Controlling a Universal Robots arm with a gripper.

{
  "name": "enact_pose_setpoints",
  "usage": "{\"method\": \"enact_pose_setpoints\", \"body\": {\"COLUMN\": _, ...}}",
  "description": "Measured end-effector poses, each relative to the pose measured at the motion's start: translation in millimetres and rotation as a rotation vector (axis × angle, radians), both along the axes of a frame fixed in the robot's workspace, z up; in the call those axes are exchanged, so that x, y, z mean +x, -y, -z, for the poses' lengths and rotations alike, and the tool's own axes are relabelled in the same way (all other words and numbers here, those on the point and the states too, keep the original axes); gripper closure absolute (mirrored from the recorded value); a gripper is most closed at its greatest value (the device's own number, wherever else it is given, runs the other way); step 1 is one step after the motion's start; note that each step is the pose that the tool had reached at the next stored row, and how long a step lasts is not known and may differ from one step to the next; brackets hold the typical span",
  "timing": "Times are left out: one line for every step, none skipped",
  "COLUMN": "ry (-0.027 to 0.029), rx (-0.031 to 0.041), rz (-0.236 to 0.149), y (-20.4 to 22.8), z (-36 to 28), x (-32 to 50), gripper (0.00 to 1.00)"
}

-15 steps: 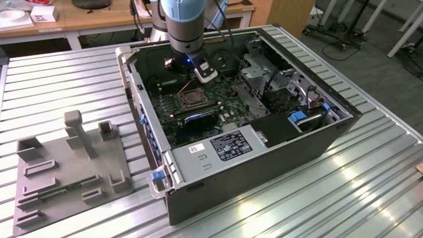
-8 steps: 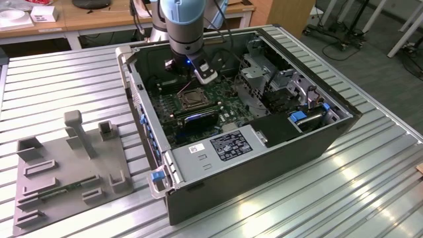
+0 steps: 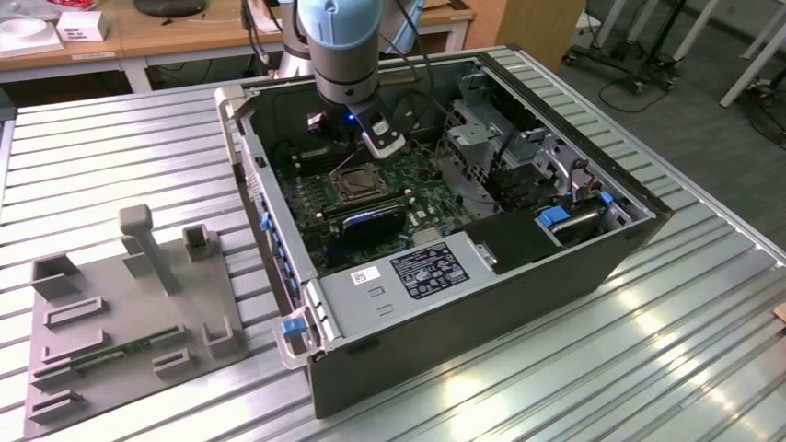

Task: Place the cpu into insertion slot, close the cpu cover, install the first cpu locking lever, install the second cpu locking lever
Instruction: 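Install the first cpu locking lever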

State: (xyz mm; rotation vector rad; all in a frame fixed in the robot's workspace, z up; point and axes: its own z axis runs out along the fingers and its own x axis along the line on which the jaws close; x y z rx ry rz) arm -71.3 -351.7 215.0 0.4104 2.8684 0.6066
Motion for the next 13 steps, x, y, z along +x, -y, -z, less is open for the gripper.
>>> {"method": "enact_pose_setpoints", "body": {"ry": 0.0006, "rx": 0.0, "rz": 0.0, "y": 0.3, "z": 0.2, "x": -0.1, "gripper": 0.89}}
{"method": "enact_pose_setpoints", "body": {"ry": 0.0015, "rx": 0.0001, "rz": 0.0, "y": 0.4, "z": 0.4, "x": -0.2, "gripper": 0.89}}
{"method": "enact_pose_setpoints", "body": {"ry": 0.0026, "rx": 0.0, "rz": 0.0, "y": 0.4, "z": 0.7, "x": -0.4, "gripper": 0.89}}
{"method": "enact_pose_setpoints", "body": {"ry": 0.0041, "rx": 0.0, "rz": 0.0, "y": 0.4, "z": 0.9, "x": -0.7, "gripper": 0.89}}
{"method": "enact_pose_setpoints", "body": {"ry": 0.0057, "rx": -0.0001, "rz": 0.0, "y": 0.5, "z": 1.1, "x": -1.1, "gripper": 0.89}}
{"method": "enact_pose_setpoints", "body": {"ry": 0.0075, "rx": -0.0001, "rz": 0.0, "y": 0.5, "z": 1.4, "x": -1.6, "gripper": 0.89}}
{"method": "enact_pose_setpoints", "body": {"ry": 0.0096, "rx": -0.0001, "rz": 0.0, "y": 0.5, "z": 1.6, "x": -2.2, "gripper": 0.89}}
{"method": "enact_pose_setpoints", "body": {"ry": 0.0117, "rx": -0.0002, "rz": 0.0, "y": 0.5, "z": 1.9, "x": -2.8, "gripper": 0.89}}
{"method": "enact_pose_setpoints", "body": {"ry": 0.0139, "rx": -0.0001, "rz": 0.0, "y": 0.5, "z": 2.1, "x": -3.3, "gripper": 0.89}}
{"method": "enact_pose_setpoints", "body": {"ry": 0.0161, "rx": -0.0001, "rz": 0.0, "y": 0.5, "z": 2.4, "x": -4.0, "gripper": 0.89}}
{"method": "enact_pose_setpoints", "body": {"ry": 0.0183, "rx": -0.0002, "rz": 0.0, "y": 0.5, "z": 2.6, "x": -4.8, "gripper": 0.89}}
{"method": "enact_pose_setpoints", "body": {"ry": 0.0205, "rx": -0.0001, "rz": 0.0, "y": 0.5, "z": 2.9, "x": -5.6, "gripper": 0.89}}
{"method": "enact_pose_setpoints", "body": {"ry": 0.0226, "rx": -0.0001, "rz": 0.0, "y": 0.5, "z": 3.1, "x": -6.3, "gripper": 0.89}}
